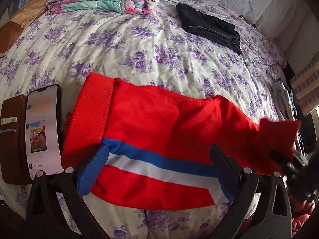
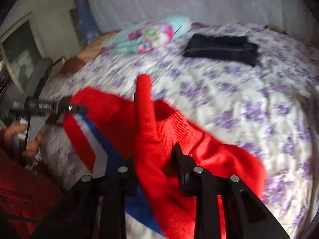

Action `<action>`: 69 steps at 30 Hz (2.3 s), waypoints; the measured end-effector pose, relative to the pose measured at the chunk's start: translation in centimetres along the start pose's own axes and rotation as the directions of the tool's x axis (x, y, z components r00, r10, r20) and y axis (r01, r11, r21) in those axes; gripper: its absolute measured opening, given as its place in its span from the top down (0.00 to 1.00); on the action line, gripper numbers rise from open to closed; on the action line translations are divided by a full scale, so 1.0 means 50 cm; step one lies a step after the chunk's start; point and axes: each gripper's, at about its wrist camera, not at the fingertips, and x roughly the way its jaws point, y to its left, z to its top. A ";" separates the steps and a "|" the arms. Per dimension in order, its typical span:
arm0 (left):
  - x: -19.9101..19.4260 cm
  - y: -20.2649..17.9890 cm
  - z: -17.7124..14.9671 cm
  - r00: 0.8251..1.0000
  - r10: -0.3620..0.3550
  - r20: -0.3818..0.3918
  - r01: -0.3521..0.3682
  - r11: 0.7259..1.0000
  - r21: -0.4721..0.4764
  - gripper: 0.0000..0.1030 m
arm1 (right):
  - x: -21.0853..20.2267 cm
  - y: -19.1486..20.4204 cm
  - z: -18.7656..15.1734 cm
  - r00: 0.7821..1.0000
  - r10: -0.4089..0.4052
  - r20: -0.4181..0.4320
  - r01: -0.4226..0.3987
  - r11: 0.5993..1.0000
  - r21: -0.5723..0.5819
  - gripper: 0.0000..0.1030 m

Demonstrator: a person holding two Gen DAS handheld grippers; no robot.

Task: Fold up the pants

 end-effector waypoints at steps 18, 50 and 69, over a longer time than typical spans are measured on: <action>-0.054 0.049 -0.072 0.999 -0.042 0.002 0.042 0.999 -0.014 0.05 | 0.079 -0.025 -0.026 0.977 -0.152 -0.150 0.155 0.988 0.012 0.37; 0.013 0.157 -0.039 0.970 -0.124 0.208 0.179 0.945 -0.273 0.45 | 0.026 -0.079 0.005 0.980 -0.174 -0.096 0.177 0.984 0.026 0.04; 0.013 0.114 -0.014 0.976 -0.056 0.210 0.108 0.964 -0.245 0.49 | -0.011 -0.135 -0.023 0.964 -0.264 -0.034 0.265 0.963 0.040 0.04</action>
